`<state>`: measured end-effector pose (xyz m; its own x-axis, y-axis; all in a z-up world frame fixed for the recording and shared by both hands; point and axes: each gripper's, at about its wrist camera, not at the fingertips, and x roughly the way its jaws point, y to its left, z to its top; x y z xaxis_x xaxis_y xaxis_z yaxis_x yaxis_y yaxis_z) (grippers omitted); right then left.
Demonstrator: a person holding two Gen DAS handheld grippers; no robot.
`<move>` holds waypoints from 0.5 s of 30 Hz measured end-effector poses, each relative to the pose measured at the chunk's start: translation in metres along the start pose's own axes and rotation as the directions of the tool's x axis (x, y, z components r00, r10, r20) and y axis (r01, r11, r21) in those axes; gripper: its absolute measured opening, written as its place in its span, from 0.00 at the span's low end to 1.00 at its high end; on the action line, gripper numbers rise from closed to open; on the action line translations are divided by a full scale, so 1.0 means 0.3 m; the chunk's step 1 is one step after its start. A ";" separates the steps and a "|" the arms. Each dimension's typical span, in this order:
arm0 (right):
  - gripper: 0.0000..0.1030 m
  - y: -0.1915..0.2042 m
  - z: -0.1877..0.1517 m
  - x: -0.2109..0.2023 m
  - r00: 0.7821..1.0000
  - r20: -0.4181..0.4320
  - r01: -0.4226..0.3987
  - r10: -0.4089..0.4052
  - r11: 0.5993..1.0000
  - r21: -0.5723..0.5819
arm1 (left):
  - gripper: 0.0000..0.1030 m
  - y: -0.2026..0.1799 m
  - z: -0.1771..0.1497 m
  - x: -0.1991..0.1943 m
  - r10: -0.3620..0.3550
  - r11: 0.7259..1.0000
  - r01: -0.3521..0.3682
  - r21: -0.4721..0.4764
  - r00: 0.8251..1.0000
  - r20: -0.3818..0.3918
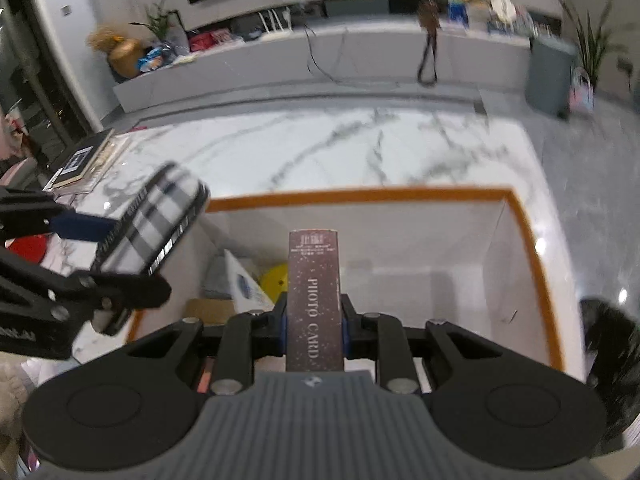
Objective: Organize rigid objects
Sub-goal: 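Carry the plaid case with the left tool while the right tool carries the PHOTO CARD box over the box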
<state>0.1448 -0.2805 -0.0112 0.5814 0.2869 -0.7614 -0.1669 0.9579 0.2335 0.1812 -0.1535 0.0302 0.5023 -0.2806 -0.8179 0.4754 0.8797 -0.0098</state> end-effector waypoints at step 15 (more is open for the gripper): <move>0.21 -0.042 0.071 0.366 0.984 -0.167 -0.044 0.065 0.991 0.123 | 0.75 0.075 0.087 0.193 0.042 0.999 -0.043 -0.010 0.997 -0.067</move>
<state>0.2278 -0.2612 -0.0847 0.4279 0.3458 -0.8351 -0.0931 0.9359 0.3398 0.2399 -0.1600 -0.0024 0.4727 -0.2172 -0.8541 0.4466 0.8945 0.0197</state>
